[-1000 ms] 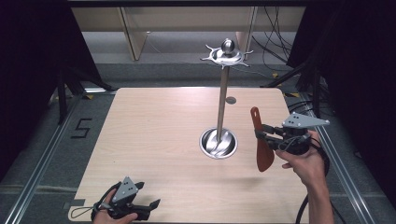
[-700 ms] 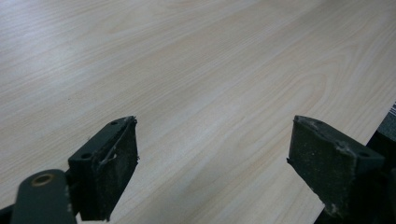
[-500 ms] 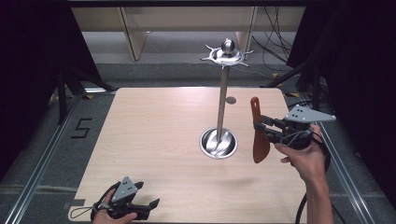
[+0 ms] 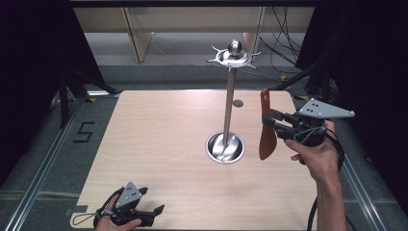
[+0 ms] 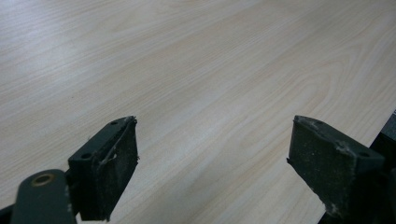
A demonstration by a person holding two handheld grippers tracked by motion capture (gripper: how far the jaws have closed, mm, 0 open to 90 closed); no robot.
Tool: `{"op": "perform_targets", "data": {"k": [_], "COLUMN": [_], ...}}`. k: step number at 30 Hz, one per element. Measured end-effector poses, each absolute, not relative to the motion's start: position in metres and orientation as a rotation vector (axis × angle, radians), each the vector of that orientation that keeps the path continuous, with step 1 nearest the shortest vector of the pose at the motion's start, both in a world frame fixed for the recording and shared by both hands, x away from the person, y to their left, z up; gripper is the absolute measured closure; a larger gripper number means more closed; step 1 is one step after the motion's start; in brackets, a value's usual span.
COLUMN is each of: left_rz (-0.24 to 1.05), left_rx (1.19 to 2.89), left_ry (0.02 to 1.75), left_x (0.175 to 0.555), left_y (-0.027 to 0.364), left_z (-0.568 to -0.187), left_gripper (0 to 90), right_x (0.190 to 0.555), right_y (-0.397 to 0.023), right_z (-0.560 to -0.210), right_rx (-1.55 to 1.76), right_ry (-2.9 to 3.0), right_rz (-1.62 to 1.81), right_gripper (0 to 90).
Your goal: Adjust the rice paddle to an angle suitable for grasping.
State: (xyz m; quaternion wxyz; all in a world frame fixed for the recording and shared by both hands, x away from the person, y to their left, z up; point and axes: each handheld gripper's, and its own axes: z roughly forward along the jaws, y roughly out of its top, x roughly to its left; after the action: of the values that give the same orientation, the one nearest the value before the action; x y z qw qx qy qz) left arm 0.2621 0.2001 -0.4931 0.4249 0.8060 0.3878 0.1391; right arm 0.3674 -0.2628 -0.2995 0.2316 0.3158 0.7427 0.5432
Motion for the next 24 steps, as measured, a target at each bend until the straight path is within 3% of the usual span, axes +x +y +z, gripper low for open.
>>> {"op": "perform_targets", "data": {"k": [24], "left_rz": [0.350], "left_rx": [2.031], "left_ry": [0.957], "left_x": [0.263], "left_y": [0.201], "left_z": [-0.493], "left_gripper": [15.1], "right_x": [0.375], "right_y": [-0.254], "right_z": [-0.261], "right_rx": [0.828], "right_ry": [2.021], "right_rz": [1.510], "right_gripper": [67.0]}}
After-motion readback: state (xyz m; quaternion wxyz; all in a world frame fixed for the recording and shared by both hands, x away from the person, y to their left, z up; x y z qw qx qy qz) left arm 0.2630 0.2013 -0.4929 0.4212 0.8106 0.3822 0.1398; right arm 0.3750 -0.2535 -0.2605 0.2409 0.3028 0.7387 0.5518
